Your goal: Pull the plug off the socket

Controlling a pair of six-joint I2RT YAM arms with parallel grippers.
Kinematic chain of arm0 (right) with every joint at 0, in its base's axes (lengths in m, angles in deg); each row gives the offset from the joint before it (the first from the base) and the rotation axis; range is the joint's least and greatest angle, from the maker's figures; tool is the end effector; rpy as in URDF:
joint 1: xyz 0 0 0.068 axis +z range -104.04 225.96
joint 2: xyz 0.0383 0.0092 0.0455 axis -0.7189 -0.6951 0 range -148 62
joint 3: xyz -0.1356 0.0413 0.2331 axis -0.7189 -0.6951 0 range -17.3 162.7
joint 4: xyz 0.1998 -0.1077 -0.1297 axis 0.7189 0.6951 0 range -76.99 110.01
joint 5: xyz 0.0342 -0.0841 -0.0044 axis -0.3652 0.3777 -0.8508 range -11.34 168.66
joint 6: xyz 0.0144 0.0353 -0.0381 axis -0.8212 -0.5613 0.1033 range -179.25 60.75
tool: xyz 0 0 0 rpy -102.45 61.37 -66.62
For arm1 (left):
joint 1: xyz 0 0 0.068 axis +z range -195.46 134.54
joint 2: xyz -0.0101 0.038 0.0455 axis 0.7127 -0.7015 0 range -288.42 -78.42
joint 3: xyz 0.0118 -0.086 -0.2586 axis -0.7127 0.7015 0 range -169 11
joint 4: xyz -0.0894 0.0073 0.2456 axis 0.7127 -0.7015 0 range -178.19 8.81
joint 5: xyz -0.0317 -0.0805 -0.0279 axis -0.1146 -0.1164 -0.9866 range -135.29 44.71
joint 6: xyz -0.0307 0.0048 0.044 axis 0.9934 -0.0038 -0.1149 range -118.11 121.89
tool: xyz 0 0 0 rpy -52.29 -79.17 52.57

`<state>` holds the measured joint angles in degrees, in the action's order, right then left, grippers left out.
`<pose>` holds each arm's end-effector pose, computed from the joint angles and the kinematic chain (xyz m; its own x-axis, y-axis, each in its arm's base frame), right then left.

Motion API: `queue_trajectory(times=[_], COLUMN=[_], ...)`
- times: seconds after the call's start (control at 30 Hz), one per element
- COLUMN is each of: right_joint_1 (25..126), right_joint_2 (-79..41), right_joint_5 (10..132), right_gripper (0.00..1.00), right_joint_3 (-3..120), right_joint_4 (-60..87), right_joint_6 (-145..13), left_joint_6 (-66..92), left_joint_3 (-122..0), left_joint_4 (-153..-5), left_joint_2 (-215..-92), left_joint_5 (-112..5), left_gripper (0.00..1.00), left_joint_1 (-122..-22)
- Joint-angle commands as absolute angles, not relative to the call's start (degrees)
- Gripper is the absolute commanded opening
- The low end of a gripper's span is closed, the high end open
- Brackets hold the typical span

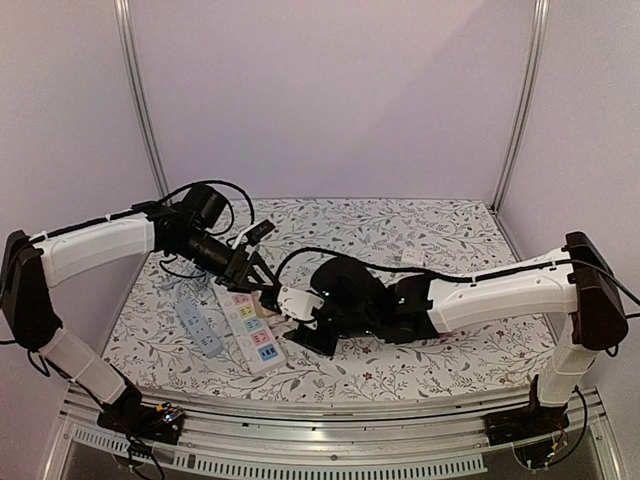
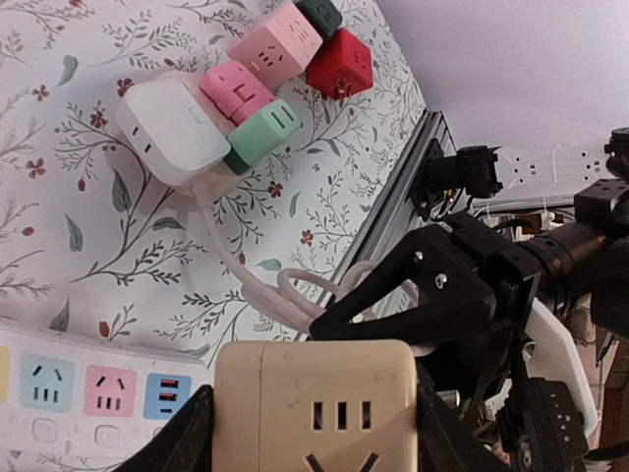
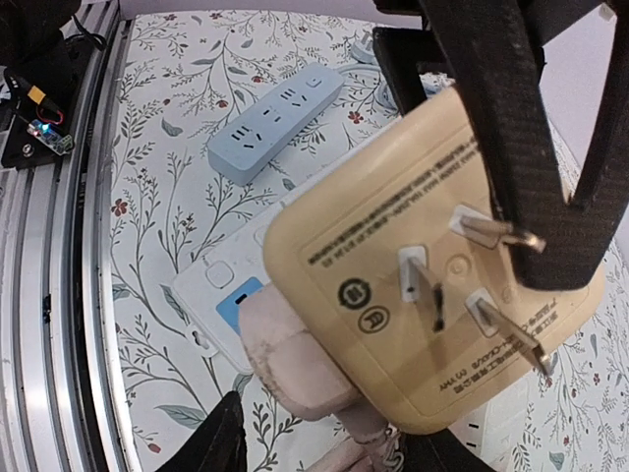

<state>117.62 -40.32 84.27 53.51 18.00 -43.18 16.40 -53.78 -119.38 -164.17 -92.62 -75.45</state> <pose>0.1305 0.3829 0.2294 0.0748 -0.6500 -0.7563 -0.9358 0.2164 -0.2785 0.2477 -0.1731 0.2609 -0.8866 0.3158 -0.3380 0.4577 0.4933 -0.7397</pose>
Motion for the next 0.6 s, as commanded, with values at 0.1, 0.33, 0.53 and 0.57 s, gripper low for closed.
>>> queue_trajectory(times=[0.1,0.33,0.53,0.57], right_joint_1=[121.6,120.7,116.7,116.4], right_joint_2=[-35.2,-36.3,-39.1,-39.6], right_joint_5=[82.1,87.6,93.0,93.9], right_gripper=[0.0,0.0,0.0,0.0], right_joint_3=[53.0,53.3,54.7,55.1], right_joint_4=[23.4,20.9,22.0,22.4], right_joint_6=[-41.0,-44.4,-51.9,-52.5], left_joint_6=[16.9,16.7,14.9,14.6], left_joint_3=[-55.4,-55.2,-55.2,-55.2], left_joint_4=[-115.7,-115.5,-115.5,-115.5], left_joint_2=[-165.5,-166.1,-165.3,-165.2], left_joint_5=[-91.1,-93.0,-94.8,-94.8], left_gripper=[0.16,0.15,0.15,0.15], left_joint_1=[-73.4,-73.6,-76.1,-76.5])
